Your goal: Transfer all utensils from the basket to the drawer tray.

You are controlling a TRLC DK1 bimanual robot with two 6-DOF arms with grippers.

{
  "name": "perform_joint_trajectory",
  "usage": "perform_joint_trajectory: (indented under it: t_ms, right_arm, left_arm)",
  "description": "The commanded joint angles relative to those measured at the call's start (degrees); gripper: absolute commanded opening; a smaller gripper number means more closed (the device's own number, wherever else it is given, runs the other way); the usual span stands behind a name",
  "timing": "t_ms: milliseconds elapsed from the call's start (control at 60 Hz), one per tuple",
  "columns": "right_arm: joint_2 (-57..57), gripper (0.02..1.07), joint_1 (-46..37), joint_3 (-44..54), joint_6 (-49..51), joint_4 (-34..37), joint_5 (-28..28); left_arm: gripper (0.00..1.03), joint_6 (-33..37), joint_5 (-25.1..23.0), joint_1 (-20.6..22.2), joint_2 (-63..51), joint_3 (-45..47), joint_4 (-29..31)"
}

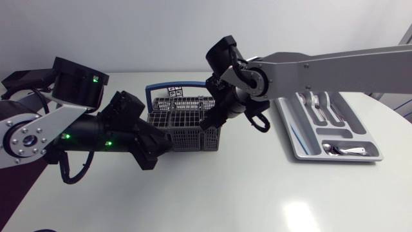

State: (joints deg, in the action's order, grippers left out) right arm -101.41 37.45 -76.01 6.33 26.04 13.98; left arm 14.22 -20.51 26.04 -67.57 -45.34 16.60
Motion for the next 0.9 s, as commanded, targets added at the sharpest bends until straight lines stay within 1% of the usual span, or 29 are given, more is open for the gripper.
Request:
perform_joint_trajectory:
  t_ms: [0,83,167,217,283,483,883]
  right_arm:
    - [-2.1,0.44,1.0,-2.0,-1.9,-0.7,1.3]
    - [-3.2,0.38,1.5,-2.7,-1.9,-0.6,2.0]
    - [-3.7,0.37,2.2,-2.7,-1.9,-1.1,3.8]
    - [-3.9,0.30,2.3,-2.7,-1.9,-1.3,4.7]
    - [-4.0,0.29,2.2,-2.7,-1.9,-1.3,5.8]
    - [-4.6,0.08,2.1,-2.6,-1.6,-1.6,7.2]
    - [-0.6,0.08,2.4,0.1,-0.9,-3.0,7.1]
  left_arm:
    - [0.57,1.3,0.1,-0.1,0.7,2.0,-1.4]
    - [0.57,1.6,0.1,-0.2,0.7,2.5,-1.7]
    - [0.57,1.7,0.1,-0.3,0.8,2.8,-2.2]
    - [0.57,1.8,0.1,-0.3,0.8,3.0,-2.3]
    - [0.57,2.0,0.1,-0.3,0.8,3.2,-2.5]
    - [0.57,2.0,0.1,-0.1,0.8,3.8,-3.2]
    - [0.57,1.9,0.1,0.2,0.9,4.5,-3.6]
